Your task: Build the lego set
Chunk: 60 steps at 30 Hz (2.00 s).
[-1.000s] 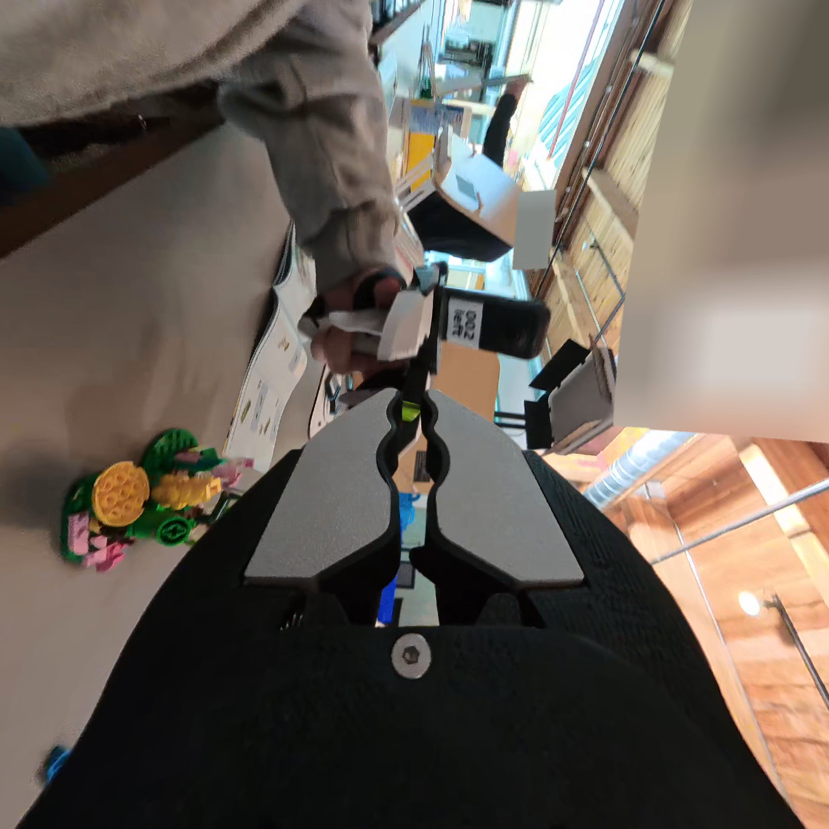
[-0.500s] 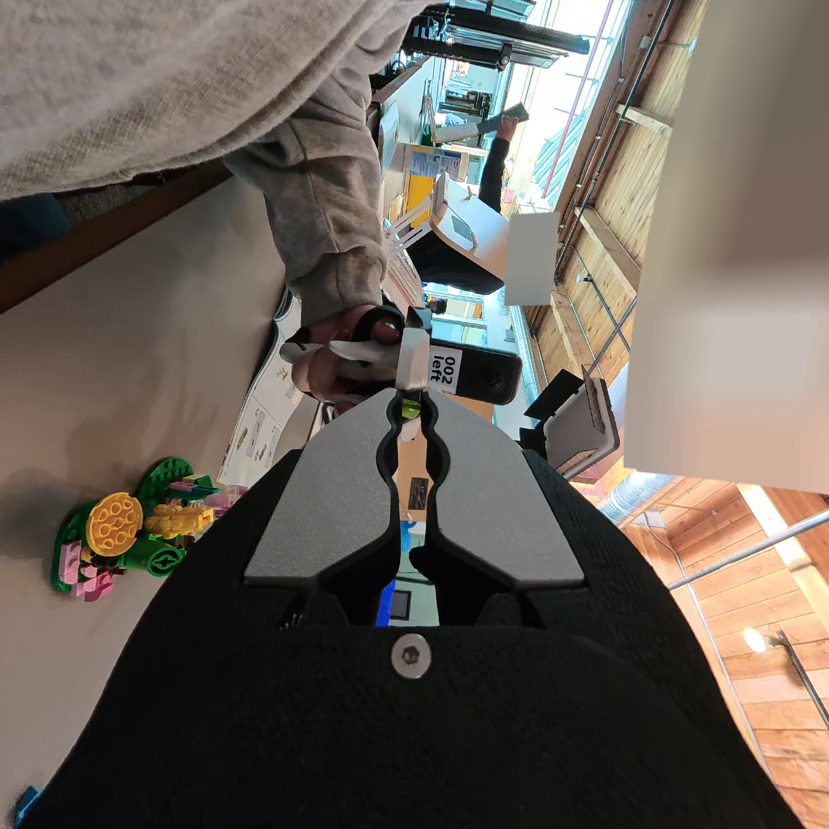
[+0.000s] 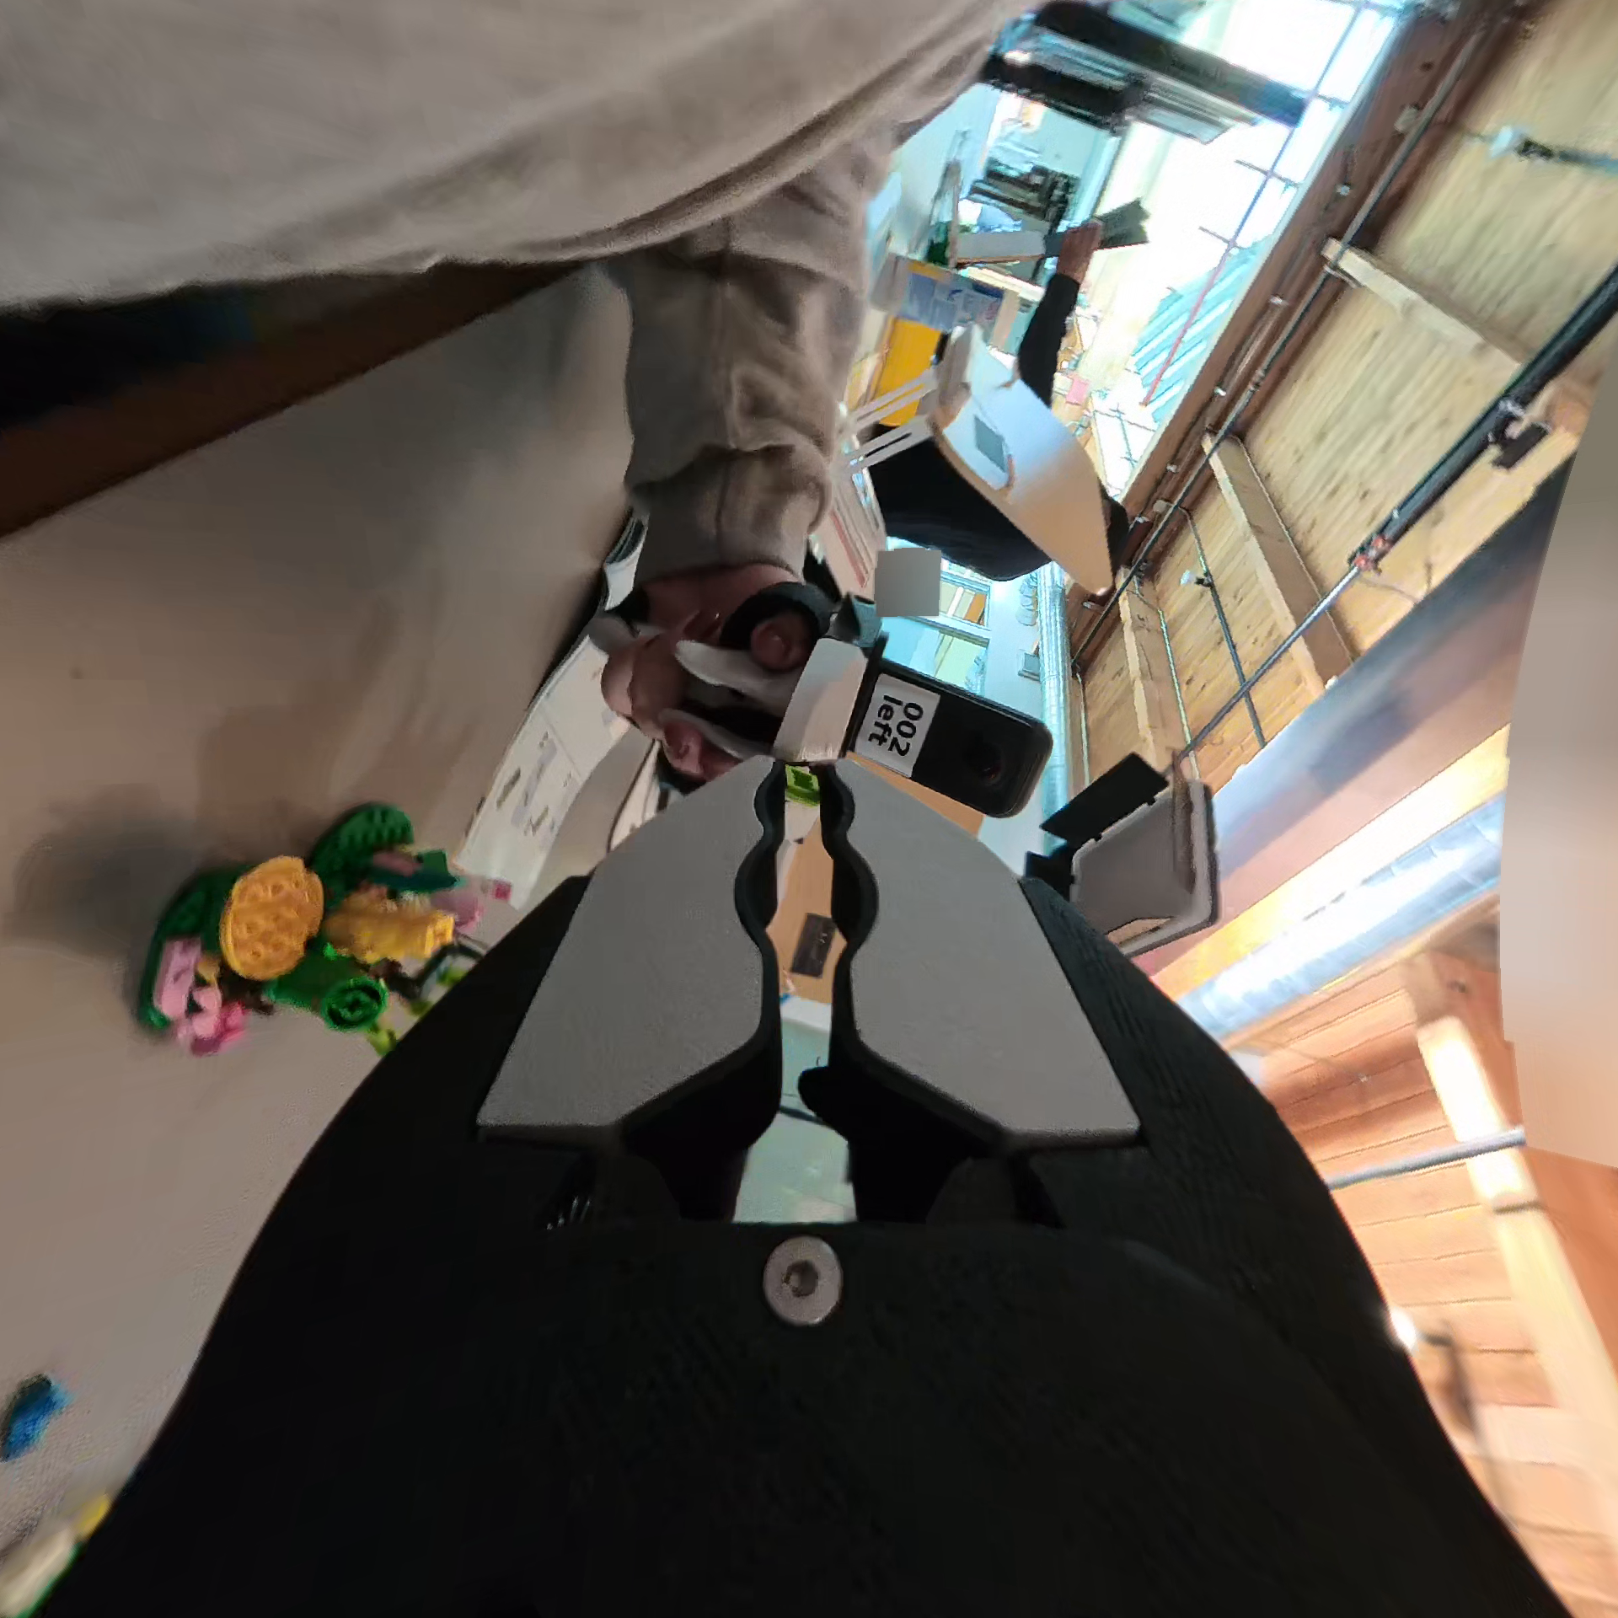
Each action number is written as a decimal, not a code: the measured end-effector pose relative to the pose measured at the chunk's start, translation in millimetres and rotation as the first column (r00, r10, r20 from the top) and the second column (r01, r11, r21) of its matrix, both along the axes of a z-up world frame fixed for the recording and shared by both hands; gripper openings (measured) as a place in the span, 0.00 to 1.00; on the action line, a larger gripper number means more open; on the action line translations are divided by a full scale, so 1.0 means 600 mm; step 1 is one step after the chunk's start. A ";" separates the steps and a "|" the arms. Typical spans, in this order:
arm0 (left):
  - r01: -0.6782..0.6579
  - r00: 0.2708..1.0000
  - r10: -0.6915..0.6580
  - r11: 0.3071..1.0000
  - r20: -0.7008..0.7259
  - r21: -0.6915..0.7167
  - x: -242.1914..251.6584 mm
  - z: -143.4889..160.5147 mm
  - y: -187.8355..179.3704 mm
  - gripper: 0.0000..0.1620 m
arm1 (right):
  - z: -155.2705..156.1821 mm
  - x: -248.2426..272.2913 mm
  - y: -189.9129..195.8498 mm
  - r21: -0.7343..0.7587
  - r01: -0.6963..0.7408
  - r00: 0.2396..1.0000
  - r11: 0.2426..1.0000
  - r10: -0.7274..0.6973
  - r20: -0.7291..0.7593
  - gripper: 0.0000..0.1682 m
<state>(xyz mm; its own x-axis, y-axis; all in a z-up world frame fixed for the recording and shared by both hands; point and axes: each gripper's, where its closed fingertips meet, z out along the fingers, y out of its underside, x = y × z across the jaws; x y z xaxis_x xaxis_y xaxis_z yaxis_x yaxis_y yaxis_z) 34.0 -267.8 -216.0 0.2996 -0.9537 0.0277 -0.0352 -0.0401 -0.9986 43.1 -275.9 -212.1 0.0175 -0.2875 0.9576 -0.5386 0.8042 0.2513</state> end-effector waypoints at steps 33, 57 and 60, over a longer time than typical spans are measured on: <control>-0.442 0.747 0.626 0.719 -0.224 0.536 -0.037 -0.003 0.074 0.04 | -0.021 -0.062 0.086 -0.544 0.519 0.790 0.659 -0.126 0.601 0.04; 0.110 0.905 0.132 0.844 0.403 -0.525 0.002 0.017 0.037 0.04 | 0.021 -0.038 0.062 -0.660 0.208 0.886 0.722 0.146 0.439 0.17; 0.178 0.889 0.093 0.831 0.448 -0.528 0.007 0.023 0.033 0.04 | 0.028 -0.034 0.053 -0.690 0.156 0.881 0.707 0.216 0.421 0.11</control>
